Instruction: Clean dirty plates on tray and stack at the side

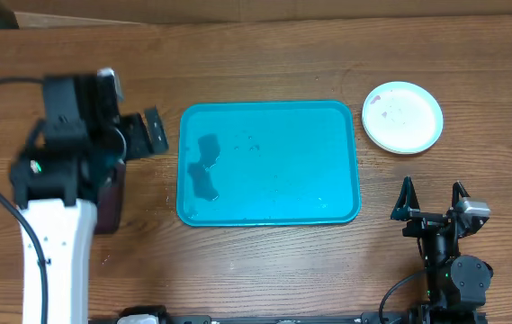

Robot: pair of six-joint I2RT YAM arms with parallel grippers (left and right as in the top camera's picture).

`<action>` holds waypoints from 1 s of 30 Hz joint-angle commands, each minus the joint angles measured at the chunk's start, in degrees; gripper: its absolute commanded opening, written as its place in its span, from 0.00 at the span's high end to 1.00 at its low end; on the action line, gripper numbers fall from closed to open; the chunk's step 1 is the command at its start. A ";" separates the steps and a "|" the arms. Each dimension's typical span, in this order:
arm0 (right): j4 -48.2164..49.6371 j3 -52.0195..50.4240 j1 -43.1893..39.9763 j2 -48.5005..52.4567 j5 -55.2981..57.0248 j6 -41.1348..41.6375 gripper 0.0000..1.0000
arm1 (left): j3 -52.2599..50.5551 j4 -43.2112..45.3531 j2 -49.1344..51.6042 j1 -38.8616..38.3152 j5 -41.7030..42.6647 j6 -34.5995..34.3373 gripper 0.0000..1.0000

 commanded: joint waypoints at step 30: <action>0.33 -0.61 -0.33 -0.57 0.35 -0.42 0.00 | -78.44 67.93 -46.29 1.60 -1.22 2.16 0.00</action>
